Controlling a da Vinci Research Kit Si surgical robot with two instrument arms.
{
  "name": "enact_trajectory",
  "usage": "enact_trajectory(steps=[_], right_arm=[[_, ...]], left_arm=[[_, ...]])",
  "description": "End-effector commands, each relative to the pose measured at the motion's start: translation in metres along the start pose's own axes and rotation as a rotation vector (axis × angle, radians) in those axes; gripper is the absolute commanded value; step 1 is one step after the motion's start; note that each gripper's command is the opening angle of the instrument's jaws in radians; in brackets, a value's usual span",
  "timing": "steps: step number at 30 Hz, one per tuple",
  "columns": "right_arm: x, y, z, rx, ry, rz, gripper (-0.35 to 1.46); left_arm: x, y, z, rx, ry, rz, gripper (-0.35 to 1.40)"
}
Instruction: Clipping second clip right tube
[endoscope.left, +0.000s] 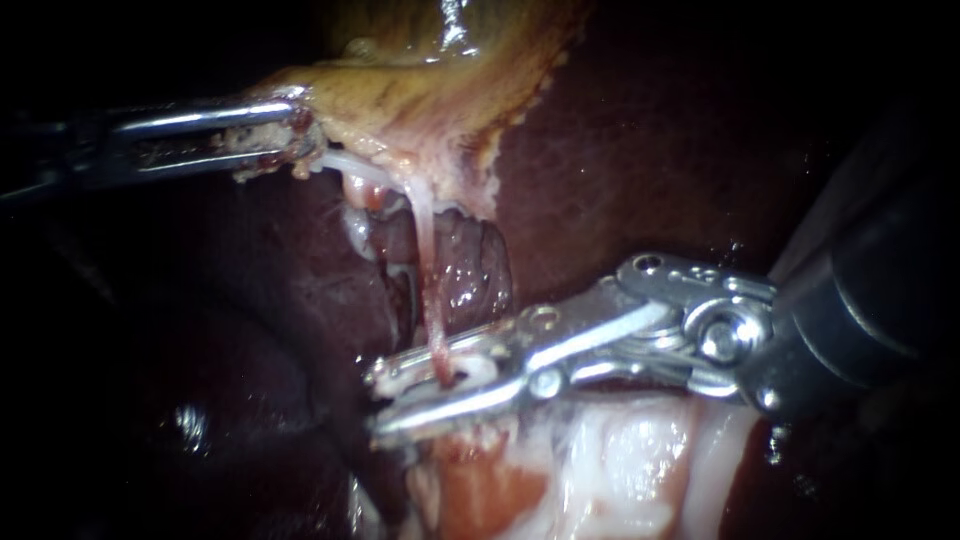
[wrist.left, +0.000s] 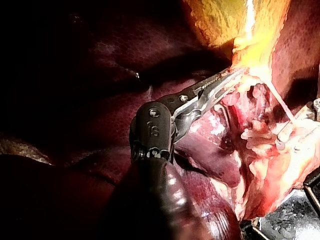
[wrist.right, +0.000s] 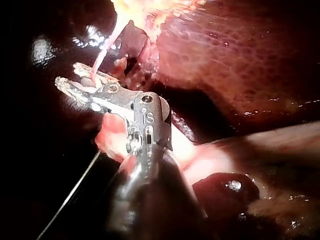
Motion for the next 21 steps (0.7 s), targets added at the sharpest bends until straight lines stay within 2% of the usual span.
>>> enact_trajectory(steps=[1, 3, 5, 10, 14, 21], right_arm=[[0.0, 0.0, -0.0001, 0.0, 0.0, 0.006, -0.05], [-0.0001, -0.0001, -0.0002, 0.001, -0.001, 0.03, -0.27], [-0.0001, -0.0001, -0.0003, 0.001, -0.001, 0.059, -0.35], [-0.0003, 0.0001, -0.0006, 0.002, -0.003, 0.094, -0.35], [-0.0007, 0.0001, -0.0009, -0.026, -0.045, 0.094, -0.35], [-0.0009, 0.0003, -0.0007, -0.019, -0.052, 0.092, -0.35]], left_arm=[[0.0, 0.0, 0.0, 0.0, 0.0, 0.0, -0.35], [0.0, 0.0, 0.0, 0.0, 0.0, 0.0, -0.35], [0.0, 0.0, 0.0, 0.0, 0.0, 0.0, -0.35], [0.0, 0.0, 0.0, 0.0, 0.0, 0.0, -0.35], [0.0, 0.0, 0.0, 0.0, 0.0, 0.0, -0.35], [0.0, 0.0, 0.0, 0.0, 0.0, 0.0, -0.35]])
